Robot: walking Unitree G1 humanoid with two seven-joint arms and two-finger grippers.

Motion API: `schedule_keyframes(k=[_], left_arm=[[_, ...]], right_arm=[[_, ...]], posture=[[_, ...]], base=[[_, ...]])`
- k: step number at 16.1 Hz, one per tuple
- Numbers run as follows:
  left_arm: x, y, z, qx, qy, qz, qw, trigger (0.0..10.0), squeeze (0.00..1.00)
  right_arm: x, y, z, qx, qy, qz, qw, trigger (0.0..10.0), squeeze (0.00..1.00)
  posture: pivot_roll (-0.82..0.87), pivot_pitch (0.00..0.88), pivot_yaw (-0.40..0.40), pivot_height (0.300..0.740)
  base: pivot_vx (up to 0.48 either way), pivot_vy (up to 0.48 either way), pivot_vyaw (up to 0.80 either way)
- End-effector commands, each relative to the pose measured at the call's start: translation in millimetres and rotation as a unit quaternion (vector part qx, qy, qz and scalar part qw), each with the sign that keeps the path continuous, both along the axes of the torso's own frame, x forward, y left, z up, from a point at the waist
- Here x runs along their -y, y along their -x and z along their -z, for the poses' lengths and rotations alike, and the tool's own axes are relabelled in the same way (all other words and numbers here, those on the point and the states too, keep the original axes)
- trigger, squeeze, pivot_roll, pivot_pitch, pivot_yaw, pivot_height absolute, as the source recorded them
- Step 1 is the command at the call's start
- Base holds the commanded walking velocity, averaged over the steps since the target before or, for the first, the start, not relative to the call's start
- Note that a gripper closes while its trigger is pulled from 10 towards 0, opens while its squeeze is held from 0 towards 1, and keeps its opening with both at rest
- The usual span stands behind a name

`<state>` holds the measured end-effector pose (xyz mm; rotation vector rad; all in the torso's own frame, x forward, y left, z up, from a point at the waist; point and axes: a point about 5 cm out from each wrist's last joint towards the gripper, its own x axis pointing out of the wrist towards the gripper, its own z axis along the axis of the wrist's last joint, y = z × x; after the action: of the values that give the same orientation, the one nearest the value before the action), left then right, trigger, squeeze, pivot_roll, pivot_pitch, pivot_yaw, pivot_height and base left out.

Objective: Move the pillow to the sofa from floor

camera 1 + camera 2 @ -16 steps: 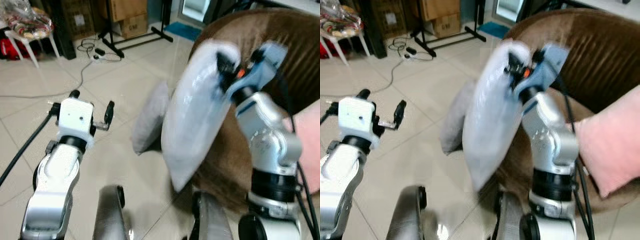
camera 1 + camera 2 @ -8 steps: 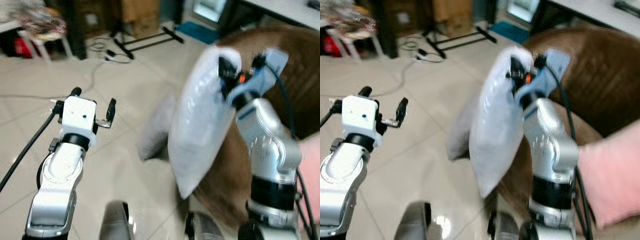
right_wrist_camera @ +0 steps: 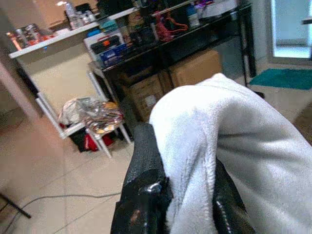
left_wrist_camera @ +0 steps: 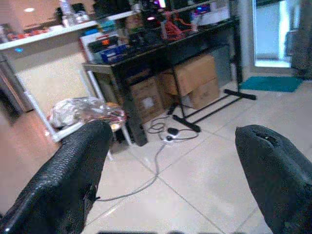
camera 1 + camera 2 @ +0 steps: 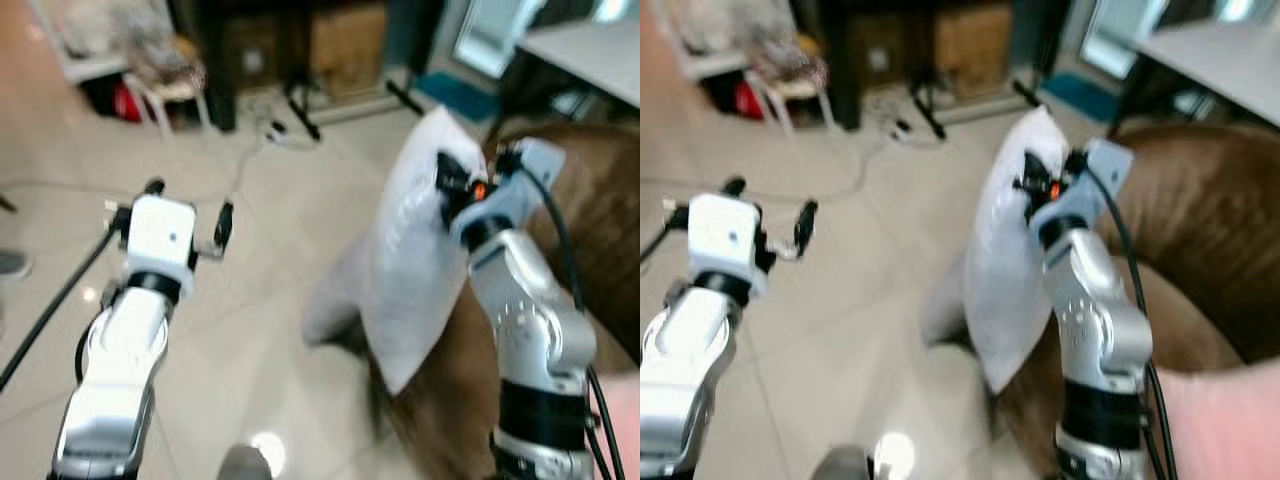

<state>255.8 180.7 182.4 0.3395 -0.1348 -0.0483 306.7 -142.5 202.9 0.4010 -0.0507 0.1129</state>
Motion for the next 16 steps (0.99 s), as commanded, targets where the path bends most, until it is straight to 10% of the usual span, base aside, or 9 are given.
schedule_keyframes(k=[1, 7, 8, 9, 10, 16], left_arm=[[2.3, -0.2, 3.0, -0.007, -0.003, 0.007, 1.0, 10.0, 0.0], [1.7, -0.7, 4.2, -0.01, -0.006, 0.008, 1.0, 10.0, 0.0], [2.0, -0.9, 4.3, -0.01, -0.006, 0.009, 1.0, 10.0, 0.0], [2.0, -0.9, 4.3, -0.01, -0.006, 0.009, 1.0, 10.0, 0.0], [2.9, -1.6, 4.6, -0.01, -0.007, 0.012, 1.0, 10.0, 0.0], [3.0, -2.9, 2.1, 0.001, -0.006, 0.017, 1.0, 10.0, 0.0]], right_arm=[[3.1, 5.4, -8.5, 0.028, 0.003, 0.011, 1.0, 0.0, 0.0], [3.1, 7.1, -0.7, 0.015, 0.016, 0.013, 1.0, 0.0, 0.0], [2.3, 6.9, 1.0, 0.01, 0.021, 0.012, 1.0, 3.8, 0.0], [2.3, 6.9, 1.0, 0.01, 0.021, 0.012, 1.0, 3.8, 0.0], [-0.5, 7.5, 5.3, -0.003, 0.032, 0.006, 0.999, 10.0, 0.0], [-6.8, 7.5, 13.9, -0.029, 0.02, 0.002, 0.999, 10.0, 0.0]], posture=[[0.11, 0.0, -0.069, 0.74], [0.11, 0.0, -0.067, 0.74], [0.11, 0.0, -0.065, 0.74], [0.11, 0.0, -0.065, 0.74], [0.11, 0.0, -0.061, 0.74], [0.11, 0.0, -0.057, 0.74]], base=[[0.0, 0.0, 0.0], [0.0, 0.0, 0.0], [0.0, 0.0, 0.0], [0.0, 0.0, 0.0], [0.0, 0.0, 0.0], [0.0, 0.0, -0.67]])
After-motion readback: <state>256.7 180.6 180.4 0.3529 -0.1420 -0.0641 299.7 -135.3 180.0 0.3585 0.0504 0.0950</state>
